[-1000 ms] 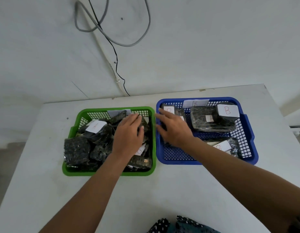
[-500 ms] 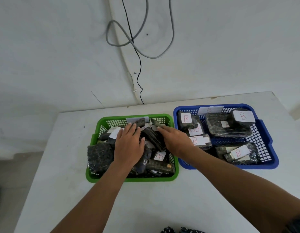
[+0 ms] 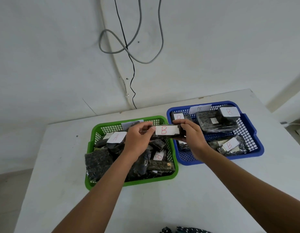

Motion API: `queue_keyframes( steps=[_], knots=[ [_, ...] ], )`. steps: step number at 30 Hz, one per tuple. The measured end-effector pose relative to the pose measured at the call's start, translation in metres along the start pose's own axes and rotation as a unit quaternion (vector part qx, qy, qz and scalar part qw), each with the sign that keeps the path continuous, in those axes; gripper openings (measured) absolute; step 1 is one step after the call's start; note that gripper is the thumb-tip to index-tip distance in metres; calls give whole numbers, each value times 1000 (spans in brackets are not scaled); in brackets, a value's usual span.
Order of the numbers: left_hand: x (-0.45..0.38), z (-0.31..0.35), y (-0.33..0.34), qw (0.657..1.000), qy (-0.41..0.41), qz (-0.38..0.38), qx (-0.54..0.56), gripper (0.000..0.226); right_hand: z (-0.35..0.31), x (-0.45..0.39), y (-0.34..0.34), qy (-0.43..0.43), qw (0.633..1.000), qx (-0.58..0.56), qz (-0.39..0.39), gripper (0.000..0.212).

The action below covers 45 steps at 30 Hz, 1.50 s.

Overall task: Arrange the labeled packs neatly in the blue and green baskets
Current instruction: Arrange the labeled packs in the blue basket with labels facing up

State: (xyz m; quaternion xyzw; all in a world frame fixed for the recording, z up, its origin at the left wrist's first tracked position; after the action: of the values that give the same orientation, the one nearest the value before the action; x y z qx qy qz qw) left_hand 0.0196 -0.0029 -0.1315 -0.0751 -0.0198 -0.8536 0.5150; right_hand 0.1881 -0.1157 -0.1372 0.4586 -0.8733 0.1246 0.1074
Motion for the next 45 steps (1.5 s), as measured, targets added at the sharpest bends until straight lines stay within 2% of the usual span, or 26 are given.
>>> queue_keyframes(
  steps=[2, 4, 6, 9, 12, 14, 17, 20, 26, 32, 35, 39, 45],
  knots=[
    [7, -3, 12, 993, -64, -10, 94, 14, 6, 7, -14, 3, 1000, 11, -6, 20],
    [16, -11, 28, 992, -77, -30, 95, 15, 13, 15, -33, 2, 998, 60, -24, 12],
    [23, -19, 45, 996, -60, -52, 43, 16, 21, 22, -58, 15, 995, 90, -31, 16],
    [30, -27, 70, 996, -31, -54, -68, 38, 29, 30, -97, 28, 995, 98, 2, 18],
    [37, -34, 89, 988, -10, -32, -151, 53, 35, 34, -127, 22, 981, 190, 42, 14],
    [42, -40, 100, 981, -1, -15, -193, 53, 41, 33, -140, 15, 965, 258, 42, 13],
    [48, -52, 107, 971, 0, -6, -238, 47, 50, 29, -140, 22, 945, 327, 6, 16],
    [53, -62, 114, 963, -7, -2, -271, 62, 59, 20, -132, 21, 930, 367, -2, 17],
    [56, -66, 119, 963, 4, 25, -267, 64, 71, 2, -111, 29, 908, 414, -54, 26],
    [57, -68, 119, 961, 11, 31, -276, 63, 84, -5, -96, 78, 904, 420, 30, 28],
    [57, -68, 119, 961, 18, 30, -273, 64, 85, -4, -96, 63, 872, 484, 28, 25],
    [57, -68, 118, 960, 26, 22, -277, 64, 82, -2, -101, 33, 793, 608, 15, 15],
    [55, -68, 113, 961, 32, 13, -275, 63, 82, -11, -97, 35, 784, 619, -16, 12]
  ],
)
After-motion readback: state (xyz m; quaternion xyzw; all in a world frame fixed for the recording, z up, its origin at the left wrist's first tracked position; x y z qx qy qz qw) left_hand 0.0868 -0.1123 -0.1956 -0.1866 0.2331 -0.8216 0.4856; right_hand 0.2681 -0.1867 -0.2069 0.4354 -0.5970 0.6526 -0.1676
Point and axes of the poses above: each hand's wrist, its own x-axis away from the middle knuckle, its own y-axis out of the palm, z = x × y, the point moved 1 cm from there along -x, towards the middle knuckle, and after that the axes turned 15 degrees about x, right-handed, at the moved point
